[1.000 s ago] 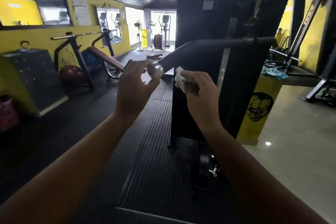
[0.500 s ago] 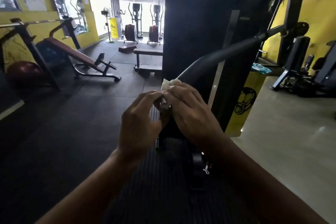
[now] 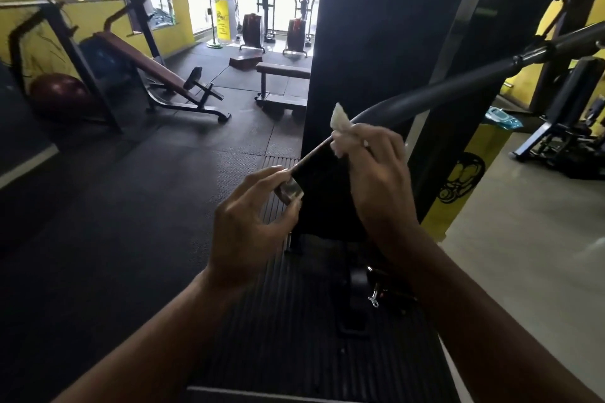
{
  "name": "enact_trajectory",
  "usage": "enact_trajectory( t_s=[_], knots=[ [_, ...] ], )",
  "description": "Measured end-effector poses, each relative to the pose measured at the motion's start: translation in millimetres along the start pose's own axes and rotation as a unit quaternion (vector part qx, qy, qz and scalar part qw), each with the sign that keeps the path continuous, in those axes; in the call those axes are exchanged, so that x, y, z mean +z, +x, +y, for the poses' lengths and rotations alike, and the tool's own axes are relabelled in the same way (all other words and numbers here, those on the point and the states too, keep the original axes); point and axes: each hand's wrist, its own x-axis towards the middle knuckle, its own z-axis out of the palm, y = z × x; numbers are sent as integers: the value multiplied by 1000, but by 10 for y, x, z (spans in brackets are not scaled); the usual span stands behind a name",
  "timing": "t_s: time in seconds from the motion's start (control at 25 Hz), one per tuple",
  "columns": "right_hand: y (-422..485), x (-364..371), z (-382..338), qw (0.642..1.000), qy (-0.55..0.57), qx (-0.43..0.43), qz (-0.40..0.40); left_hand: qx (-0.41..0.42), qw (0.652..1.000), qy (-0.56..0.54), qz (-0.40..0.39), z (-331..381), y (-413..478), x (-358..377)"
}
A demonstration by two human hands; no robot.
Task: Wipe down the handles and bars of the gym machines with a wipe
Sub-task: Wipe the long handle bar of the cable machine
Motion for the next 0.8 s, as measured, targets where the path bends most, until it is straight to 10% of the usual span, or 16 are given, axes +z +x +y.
enact_trajectory(
  t_s=[0.12, 0.24, 0.44, 0.52, 0.64, 0.8],
  knots=[
    [-130, 45, 33, 999, 38, -11, -1, 4, 1000, 16, -11, 28, -15, 74],
    [-387, 108, -136, 953, 210, 203, 85, 2, 1000, 25, -18, 33, -98, 142],
    [-540, 298, -548, 539, 608, 567, 135, 1, 999, 39, -34, 60, -225, 241],
    [-550, 315, -591, 463, 657, 583, 117, 2, 999, 35, -27, 31, -246, 239],
    [-515, 374, -537, 418, 695, 577, 96, 4, 999, 27, -24, -56, -227, 213],
    [-431, 493, -566, 442, 688, 570, 77, 10, 999, 8, -37, -138, -225, 188]
  ],
)
